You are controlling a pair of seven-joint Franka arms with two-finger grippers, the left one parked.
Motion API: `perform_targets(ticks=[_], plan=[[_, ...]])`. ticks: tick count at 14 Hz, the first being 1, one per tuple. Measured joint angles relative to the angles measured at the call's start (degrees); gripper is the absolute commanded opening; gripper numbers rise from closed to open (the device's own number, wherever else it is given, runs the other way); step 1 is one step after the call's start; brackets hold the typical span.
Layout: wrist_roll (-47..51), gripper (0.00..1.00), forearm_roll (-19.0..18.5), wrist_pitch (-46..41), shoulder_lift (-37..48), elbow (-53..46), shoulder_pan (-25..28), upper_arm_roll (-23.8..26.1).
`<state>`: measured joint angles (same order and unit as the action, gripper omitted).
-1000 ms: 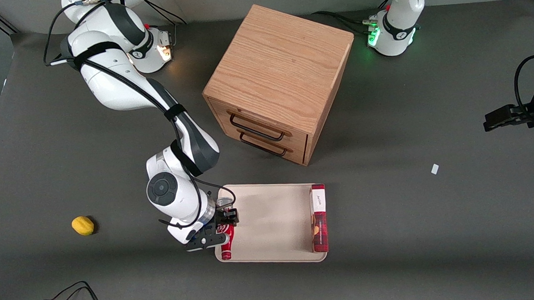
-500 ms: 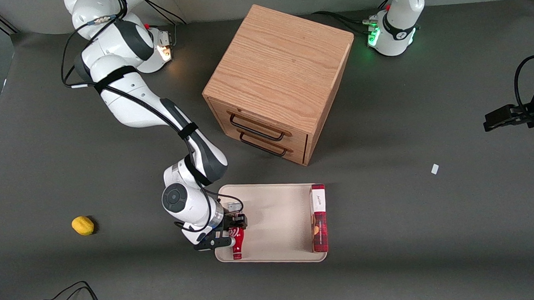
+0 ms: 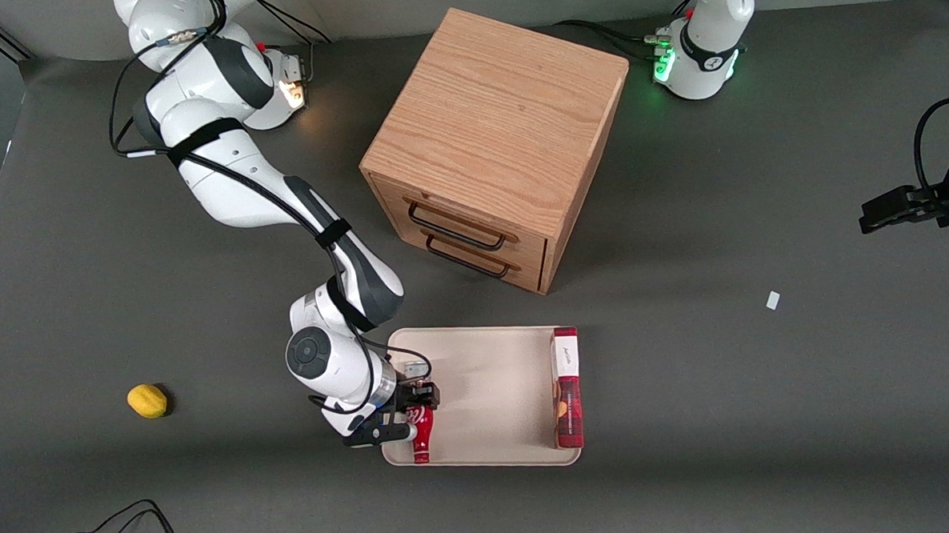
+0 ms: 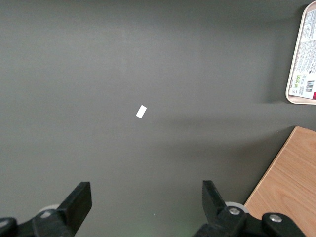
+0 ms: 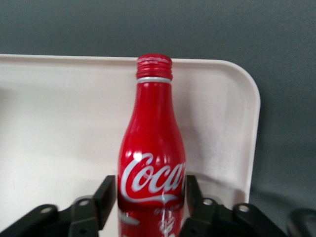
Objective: Place coke bottle on tray
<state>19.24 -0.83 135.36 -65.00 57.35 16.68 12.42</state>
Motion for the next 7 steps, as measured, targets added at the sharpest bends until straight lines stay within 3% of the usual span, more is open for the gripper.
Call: perform_targets(ticks=[7], plan=[[0.0,1.00,0.0,0.0,0.3,-0.6,-0.2,0.0]])
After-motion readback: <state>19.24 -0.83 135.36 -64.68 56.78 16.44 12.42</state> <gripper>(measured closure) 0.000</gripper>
